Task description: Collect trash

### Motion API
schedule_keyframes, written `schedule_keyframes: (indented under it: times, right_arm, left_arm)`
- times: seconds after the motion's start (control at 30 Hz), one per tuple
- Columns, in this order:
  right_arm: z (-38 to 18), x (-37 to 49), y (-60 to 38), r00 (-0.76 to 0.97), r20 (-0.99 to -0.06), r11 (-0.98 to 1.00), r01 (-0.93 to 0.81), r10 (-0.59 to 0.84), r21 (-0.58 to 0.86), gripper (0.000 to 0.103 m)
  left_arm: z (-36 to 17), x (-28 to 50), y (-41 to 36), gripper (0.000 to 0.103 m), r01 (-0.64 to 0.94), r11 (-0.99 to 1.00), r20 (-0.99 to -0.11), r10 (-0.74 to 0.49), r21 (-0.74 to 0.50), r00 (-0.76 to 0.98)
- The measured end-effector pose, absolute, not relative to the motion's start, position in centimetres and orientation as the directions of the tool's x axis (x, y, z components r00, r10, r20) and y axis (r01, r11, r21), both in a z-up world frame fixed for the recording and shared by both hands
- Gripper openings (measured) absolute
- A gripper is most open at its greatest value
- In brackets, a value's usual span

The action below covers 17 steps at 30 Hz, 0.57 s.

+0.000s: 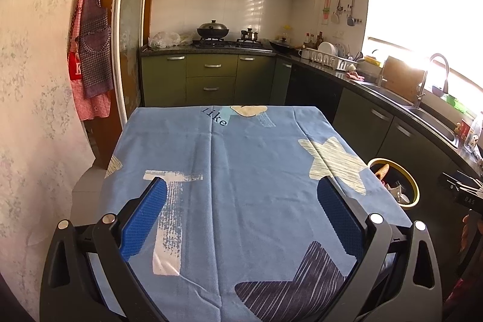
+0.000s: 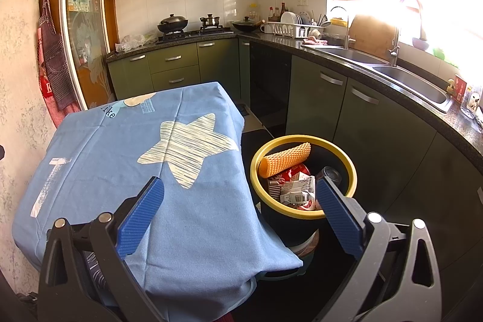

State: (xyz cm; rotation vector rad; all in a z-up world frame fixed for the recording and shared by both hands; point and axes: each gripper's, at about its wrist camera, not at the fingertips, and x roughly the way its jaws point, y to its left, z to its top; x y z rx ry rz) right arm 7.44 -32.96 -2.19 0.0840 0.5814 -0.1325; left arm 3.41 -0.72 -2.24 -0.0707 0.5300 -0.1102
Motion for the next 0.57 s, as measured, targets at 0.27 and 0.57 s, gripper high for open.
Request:
schedule_keyframes:
  times: [0.27, 0.57]
  right_arm:
    - [-2.9, 7.5, -32.8, 0.823, -0.56, 0.989, 0.144, -0.095, 0.044, 0.096]
    - [-3.4, 12.4, -30.7, 0.81, -0.584, 0.997, 0.071, -0.057, 0.001, 0.096]
  left_arm:
    - [-2.0, 3.8, -0.4, 0.098, 0.123, 0.983, -0.451, -0.171, -0.134, 0.876]
    - [-3.2, 10.7, 0.3, 0.098, 0.094, 0.992, -0.548, -0.126, -0.086, 0.827]
